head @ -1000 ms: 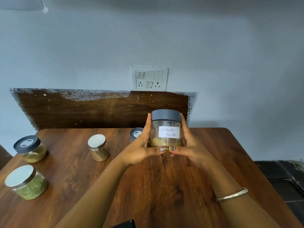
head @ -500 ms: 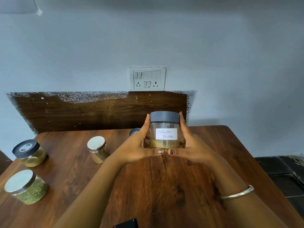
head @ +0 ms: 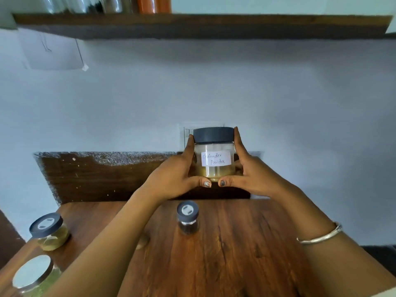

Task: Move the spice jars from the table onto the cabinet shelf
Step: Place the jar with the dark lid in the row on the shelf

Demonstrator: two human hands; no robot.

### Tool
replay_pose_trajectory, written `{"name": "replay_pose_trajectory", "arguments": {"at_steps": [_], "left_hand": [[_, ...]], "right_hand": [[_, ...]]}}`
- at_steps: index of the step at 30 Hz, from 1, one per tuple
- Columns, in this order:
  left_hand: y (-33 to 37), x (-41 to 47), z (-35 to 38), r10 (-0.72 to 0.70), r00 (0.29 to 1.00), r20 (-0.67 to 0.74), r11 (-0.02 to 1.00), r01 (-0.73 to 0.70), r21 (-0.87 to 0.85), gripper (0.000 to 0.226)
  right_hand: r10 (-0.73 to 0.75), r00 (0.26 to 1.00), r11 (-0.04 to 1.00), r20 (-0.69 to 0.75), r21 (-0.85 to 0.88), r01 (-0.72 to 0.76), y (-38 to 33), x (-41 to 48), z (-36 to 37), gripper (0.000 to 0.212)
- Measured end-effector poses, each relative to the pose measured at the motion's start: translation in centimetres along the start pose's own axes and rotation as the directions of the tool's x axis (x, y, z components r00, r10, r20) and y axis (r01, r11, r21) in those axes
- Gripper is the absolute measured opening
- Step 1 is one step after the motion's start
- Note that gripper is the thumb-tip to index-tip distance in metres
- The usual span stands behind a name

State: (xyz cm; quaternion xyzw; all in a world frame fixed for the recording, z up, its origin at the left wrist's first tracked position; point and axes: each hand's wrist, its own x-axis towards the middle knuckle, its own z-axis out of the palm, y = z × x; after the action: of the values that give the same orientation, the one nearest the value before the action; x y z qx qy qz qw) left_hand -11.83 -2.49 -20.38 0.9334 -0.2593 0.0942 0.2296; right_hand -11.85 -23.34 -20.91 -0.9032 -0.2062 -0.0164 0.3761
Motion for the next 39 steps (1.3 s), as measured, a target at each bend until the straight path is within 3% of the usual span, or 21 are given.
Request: {"name": "replay_pose_trajectory", "arguments": {"at_steps": [10,18,24,29,34,39], "left_hand": [[1.8,5.5,-10.1,0.008,0.969,-0.248,0.974,0.049,0.223,0.107],[2.6,10.9,-17.6,0.116,0.874,-0.472,0.973,-0.005,0.229,0.113],[2.9,15.3,-21.3,0.085,0.865,-0.495,0.968,0.046,0.248,0.107],[2.1,18.1,-21.8,0.061,0.835,-0.547,0.957,0.106,0.269,0.083],[1.3,20.0,-21.5,0.067,0.816,-0.574,0.947,0.130,0.295,0.077],[-0.2,21.0,-19.9,0.096,0.736,-0.670,0.951,0.132,0.280,0.058]], "right_hand": [[-0.237,0.956,0.960,-0.170,-0.191,0.204,-7.9,7.0,-6.7,0.117],[-0.392,0.866,0.900,-0.309,-0.323,0.292,-13.4,12.0,-12.1,0.119],[-0.422,0.834,0.868,-0.356,-0.424,0.258,-15.4,15.5,-15.0,0.113],[-0.431,0.825,0.817,-0.365,-0.546,0.185,-15.5,18.0,-16.1,0.097],[-0.393,0.826,0.785,-0.405,-0.615,0.072,-15.0,20.1,-16.6,0.087],[-0.376,0.798,0.777,-0.470,-0.629,-0.004,-14.2,21.9,-16.6,0.072]]}}
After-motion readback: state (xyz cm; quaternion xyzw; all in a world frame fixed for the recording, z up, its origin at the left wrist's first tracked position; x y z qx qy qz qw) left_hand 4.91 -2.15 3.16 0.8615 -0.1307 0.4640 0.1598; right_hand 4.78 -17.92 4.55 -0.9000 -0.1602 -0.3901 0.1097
